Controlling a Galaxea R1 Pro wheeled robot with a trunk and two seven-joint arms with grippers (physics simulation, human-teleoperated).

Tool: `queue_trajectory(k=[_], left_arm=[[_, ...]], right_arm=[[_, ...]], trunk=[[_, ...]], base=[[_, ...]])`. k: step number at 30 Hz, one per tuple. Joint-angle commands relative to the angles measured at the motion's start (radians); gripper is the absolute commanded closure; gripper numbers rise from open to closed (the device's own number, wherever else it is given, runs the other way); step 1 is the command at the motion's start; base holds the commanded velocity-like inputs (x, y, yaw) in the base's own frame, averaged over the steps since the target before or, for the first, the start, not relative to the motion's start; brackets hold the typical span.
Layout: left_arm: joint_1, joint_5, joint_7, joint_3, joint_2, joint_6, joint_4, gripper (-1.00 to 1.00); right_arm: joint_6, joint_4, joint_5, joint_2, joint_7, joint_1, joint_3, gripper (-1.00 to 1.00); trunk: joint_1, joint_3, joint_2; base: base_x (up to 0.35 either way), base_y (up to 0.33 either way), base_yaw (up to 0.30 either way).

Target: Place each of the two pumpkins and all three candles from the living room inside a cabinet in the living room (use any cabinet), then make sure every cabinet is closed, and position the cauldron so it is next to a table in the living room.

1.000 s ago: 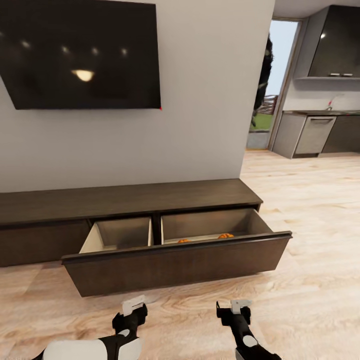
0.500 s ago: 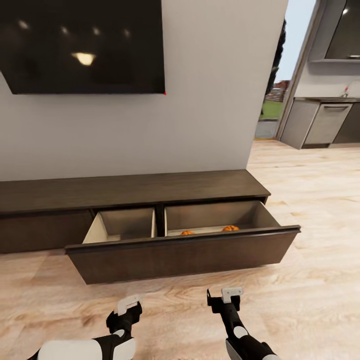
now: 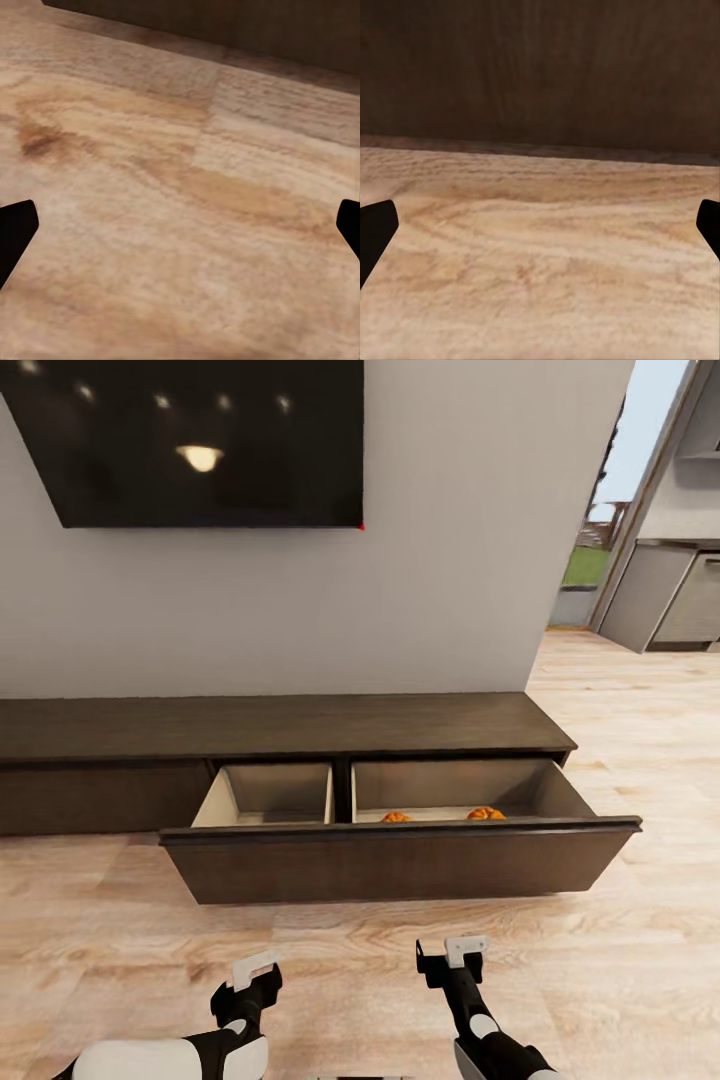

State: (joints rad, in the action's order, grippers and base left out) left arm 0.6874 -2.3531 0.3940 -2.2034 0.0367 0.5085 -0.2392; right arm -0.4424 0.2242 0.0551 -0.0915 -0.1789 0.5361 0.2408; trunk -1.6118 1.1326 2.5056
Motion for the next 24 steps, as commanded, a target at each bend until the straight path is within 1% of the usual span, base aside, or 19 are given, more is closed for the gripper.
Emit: queue_trajectory(k=[1,3,13,23,24], left_arm=[[0.001,-0.003,0.006,-0.008,-0.003,0.004,-0.003,-1.00],[0.001,-0.003,0.006,-0.009,-0.009,0.005,-0.004,-1.00],[0.001,-0.003,0.003,-0.010,-0.009,0.005,-0.006,-1.00],[0.001,-0.003,0.003,-0.010,-0.009,0.007,-0.008,-1.00],[0.001,-0.003,0.003,-0.010,-0.009,0.006,-0.009,-1.00]], right_arm=[[-0.003,-0.002,0.006,0.001,-0.007,0.001,0.008,-1.00],[-0.011,-0.006,0.006,0.001,-0.006,0.001,0.008,-1.00],[-0.016,-0.015,0.008,0.004,-0.005,0.001,0.007,-1.00],[-0.016,-0.022,0.008,0.004,-0.005,0.001,0.007,-1.00],[-0.014,-0.048,0.008,0.004,-0.005,0.001,0.005,-1.00]], trunk=[[0.000,0.001,0.000],[0.000,0.001,0.000],[0.000,0.001,0.000],[0.000,0.001,0.000],[0.000,0.001,0.000]], base=[[0.000,0.000,0.018],[0.000,0.000,0.004],[0.019,0.000,0.000],[0.282,0.019,0.000],[0.243,0.001,0.000]])
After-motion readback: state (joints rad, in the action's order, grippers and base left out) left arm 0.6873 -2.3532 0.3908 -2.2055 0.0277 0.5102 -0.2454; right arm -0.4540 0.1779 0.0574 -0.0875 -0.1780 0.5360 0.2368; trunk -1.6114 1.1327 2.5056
